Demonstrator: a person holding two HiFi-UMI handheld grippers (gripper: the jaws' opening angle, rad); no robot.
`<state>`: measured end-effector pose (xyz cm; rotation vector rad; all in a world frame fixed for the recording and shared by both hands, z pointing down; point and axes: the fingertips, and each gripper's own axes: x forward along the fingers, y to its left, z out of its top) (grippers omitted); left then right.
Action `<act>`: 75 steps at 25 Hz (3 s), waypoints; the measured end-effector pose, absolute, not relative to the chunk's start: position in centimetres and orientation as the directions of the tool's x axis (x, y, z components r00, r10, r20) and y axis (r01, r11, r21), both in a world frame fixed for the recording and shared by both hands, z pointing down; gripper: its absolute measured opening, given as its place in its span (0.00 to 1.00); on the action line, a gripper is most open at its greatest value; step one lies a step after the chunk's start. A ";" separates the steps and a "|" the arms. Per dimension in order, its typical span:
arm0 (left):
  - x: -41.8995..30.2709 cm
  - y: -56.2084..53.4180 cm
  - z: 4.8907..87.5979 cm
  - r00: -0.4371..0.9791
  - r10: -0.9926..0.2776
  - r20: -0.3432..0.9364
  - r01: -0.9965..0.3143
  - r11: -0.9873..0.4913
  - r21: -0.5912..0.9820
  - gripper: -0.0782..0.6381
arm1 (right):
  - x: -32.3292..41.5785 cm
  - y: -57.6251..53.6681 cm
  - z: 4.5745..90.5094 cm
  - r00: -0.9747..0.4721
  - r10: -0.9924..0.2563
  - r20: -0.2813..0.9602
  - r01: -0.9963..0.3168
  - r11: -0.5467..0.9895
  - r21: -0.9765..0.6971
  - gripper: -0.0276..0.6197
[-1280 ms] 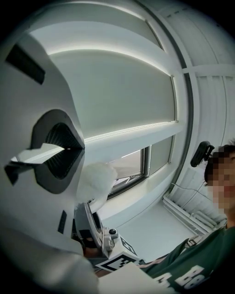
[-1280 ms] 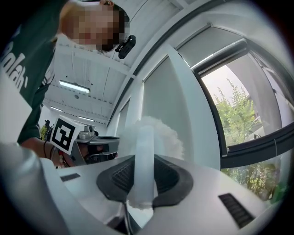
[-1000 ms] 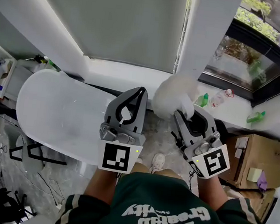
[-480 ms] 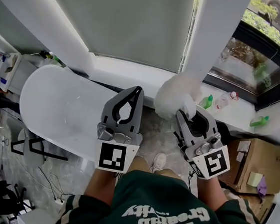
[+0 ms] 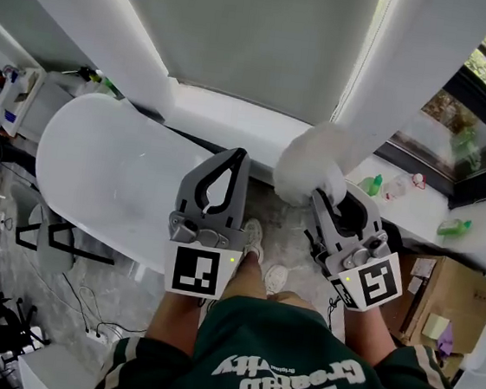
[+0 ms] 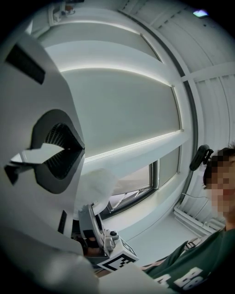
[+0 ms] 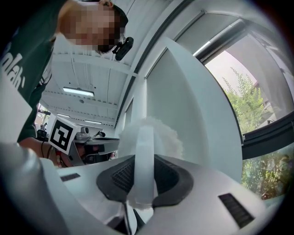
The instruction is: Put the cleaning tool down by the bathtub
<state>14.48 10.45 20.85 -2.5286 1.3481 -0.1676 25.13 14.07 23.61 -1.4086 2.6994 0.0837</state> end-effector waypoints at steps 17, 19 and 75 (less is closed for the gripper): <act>9.7 -4.1 24.2 0.509 -0.861 -0.005 -0.831 -0.490 -0.263 0.12 | 18.8 -0.6 26.8 -0.655 -0.756 0.016 -0.754 0.655 0.048 0.19; 8.8 -5.8 24.9 0.496 -0.869 0.003 -0.843 -0.482 -0.239 0.12 | 17.8 -2.5 27.4 -0.666 -0.745 0.032 -0.744 0.667 0.049 0.19; -9.1 -26.8 39.4 0.209 -0.972 0.109 -0.974 -0.217 -0.071 0.12 | -2.4 -27.9 61.4 -0.658 -0.391 0.644 -0.487 0.873 0.032 0.18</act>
